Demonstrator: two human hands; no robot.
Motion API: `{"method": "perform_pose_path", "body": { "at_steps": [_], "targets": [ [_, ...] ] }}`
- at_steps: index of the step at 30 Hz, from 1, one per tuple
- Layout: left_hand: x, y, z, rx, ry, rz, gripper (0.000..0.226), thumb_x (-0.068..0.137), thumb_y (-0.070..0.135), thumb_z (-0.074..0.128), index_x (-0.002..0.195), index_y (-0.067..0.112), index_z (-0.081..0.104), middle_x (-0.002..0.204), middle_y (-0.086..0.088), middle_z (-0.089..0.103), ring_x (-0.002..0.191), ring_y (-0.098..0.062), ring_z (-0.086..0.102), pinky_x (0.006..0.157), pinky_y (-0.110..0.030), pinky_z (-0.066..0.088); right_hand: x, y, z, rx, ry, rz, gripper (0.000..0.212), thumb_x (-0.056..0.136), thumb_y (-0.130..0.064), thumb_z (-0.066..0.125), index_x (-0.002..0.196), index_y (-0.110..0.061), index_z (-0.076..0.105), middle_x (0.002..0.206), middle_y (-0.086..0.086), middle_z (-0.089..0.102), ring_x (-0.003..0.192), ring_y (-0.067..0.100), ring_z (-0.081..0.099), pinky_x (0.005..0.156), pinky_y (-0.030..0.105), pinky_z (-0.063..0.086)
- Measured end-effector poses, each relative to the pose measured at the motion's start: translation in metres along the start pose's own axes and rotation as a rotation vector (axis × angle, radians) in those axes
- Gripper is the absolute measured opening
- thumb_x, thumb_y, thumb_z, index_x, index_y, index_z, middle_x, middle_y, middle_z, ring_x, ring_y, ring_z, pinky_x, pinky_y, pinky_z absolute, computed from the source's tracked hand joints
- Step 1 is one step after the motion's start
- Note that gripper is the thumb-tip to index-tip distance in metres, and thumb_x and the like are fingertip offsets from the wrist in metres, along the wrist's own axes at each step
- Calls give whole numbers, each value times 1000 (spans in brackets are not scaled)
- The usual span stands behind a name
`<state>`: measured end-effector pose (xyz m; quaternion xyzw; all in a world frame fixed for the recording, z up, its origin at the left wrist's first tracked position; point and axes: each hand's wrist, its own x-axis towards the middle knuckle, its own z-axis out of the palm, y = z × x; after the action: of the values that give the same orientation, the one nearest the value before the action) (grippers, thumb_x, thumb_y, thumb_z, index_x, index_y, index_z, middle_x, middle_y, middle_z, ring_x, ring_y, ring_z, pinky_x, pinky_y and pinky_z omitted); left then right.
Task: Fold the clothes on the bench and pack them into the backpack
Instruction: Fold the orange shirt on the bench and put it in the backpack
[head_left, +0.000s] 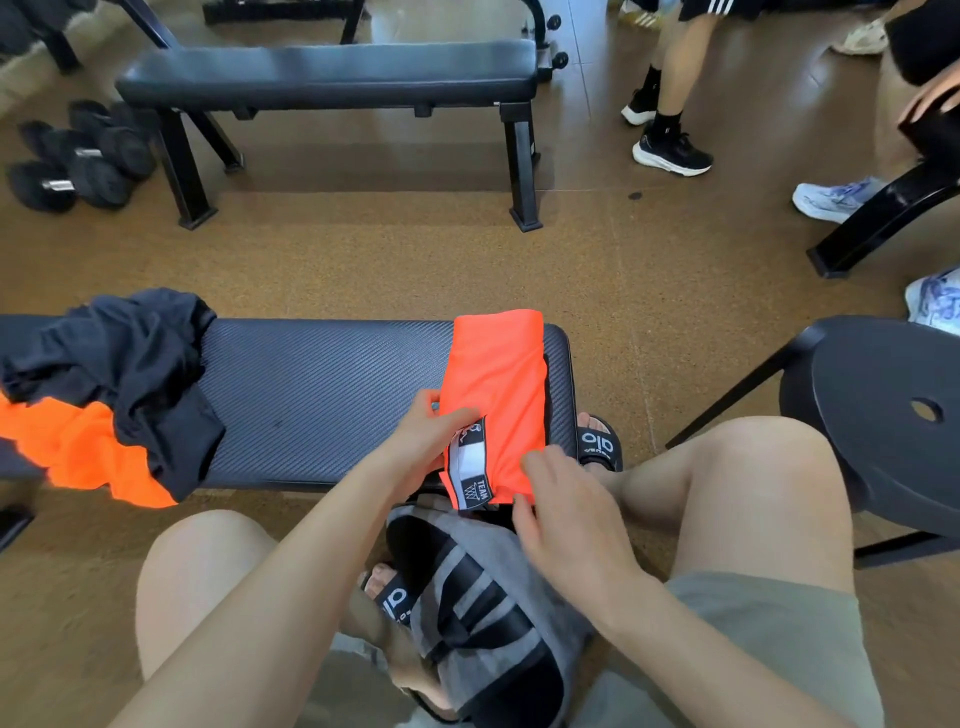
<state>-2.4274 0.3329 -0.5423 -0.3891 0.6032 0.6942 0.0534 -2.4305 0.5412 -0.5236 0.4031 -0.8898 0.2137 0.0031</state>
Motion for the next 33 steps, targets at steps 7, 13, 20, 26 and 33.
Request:
{"method": "perform_pose_path", "body": {
  "at_steps": [7,13,20,26,33],
  "targets": [
    [7,3,-1,48,18,-13,49,89,26,76,126,17,46,116,-9,66,96,-22,69,80,-40,58,-1,25,5,-100,-13,5,23,84,-16,74,79,-16,52,75,-2,47,60,20,47,50,29,30],
    [13,2,0,-14,72,-37,30,91,11,72,112,15,51,115,-17,68,89,-25,69,80,-43,58,-17,31,2,-48,-100,8,22,86,-18,67,78,-20,46,74,-5,43,60,17,44,49,28,30],
    [11,3,0,32,39,-13,49,82,13,79,122,16,50,117,-13,66,101,-29,70,92,-49,57,-9,40,6,261,-277,354,11,87,-12,54,91,-22,50,87,-7,52,74,14,52,64,34,44],
    [8,1,5,120,45,45,58,81,22,83,125,15,47,115,-7,65,102,-24,70,93,-48,57,42,35,9,387,-103,524,28,95,-50,52,85,-24,48,82,-1,57,85,19,56,75,41,49],
    [13,0,2,105,39,29,51,81,27,81,119,20,48,117,-9,65,102,-27,70,94,-54,56,56,42,16,324,-151,532,26,102,-30,43,79,-16,46,84,9,62,84,34,57,76,45,49]
  ]
}}
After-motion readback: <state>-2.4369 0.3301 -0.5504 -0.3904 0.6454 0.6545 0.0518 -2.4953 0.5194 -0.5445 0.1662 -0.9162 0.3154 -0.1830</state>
